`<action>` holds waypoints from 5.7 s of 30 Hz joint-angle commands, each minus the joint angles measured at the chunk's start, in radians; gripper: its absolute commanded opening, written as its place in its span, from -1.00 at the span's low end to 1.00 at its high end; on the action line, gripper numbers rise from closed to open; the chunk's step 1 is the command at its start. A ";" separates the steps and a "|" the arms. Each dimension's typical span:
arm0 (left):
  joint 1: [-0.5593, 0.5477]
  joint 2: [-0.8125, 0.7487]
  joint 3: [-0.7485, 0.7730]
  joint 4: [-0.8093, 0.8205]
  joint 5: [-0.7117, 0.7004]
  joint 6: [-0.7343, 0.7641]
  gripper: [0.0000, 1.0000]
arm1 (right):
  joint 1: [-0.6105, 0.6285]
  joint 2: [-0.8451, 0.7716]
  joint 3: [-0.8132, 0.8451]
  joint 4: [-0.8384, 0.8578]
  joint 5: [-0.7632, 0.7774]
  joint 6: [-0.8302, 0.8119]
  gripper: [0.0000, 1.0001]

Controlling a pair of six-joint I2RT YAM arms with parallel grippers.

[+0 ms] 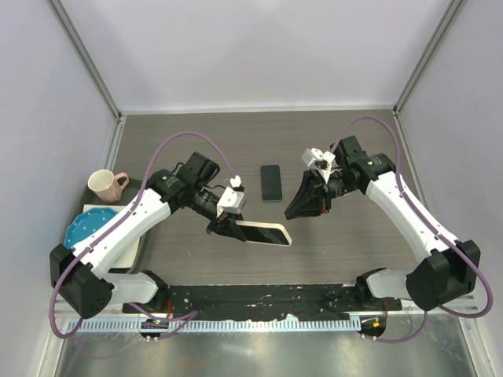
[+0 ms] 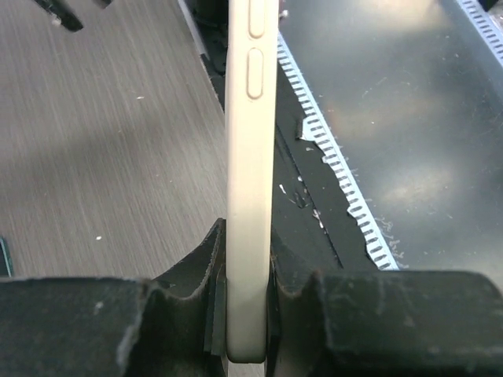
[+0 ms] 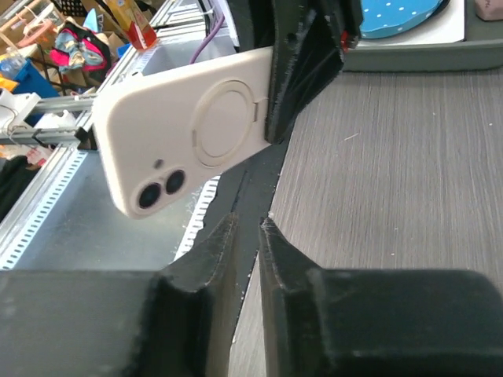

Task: Take the phone out of the phone case
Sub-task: Remove the phone case from the phone.

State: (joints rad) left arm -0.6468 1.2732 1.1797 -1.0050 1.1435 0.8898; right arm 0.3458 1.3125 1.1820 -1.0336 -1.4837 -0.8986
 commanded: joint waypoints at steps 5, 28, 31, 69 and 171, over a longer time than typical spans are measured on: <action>0.013 -0.044 -0.080 0.386 -0.151 -0.319 -1.00 | -0.060 -0.113 0.051 -0.028 -0.032 -0.040 0.75; 0.016 -0.032 -0.077 0.422 -0.288 -0.358 -1.00 | -0.124 -0.089 0.156 -0.023 0.436 0.118 0.83; 0.016 -0.043 -0.080 0.424 -0.298 -0.354 -1.00 | 0.040 -0.248 0.053 0.174 0.724 0.362 0.87; 0.013 0.006 0.017 0.227 -0.159 -0.199 -1.00 | 0.005 -0.312 -0.211 1.046 0.312 0.920 0.29; -0.017 0.005 0.116 0.140 -0.312 -0.080 -1.00 | 0.105 -0.147 -0.203 1.333 0.063 1.466 -0.94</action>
State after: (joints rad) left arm -0.6224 1.2957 1.2297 -0.8780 0.8906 0.7174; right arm 0.4053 1.1595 0.9012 0.3058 -1.3724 0.5041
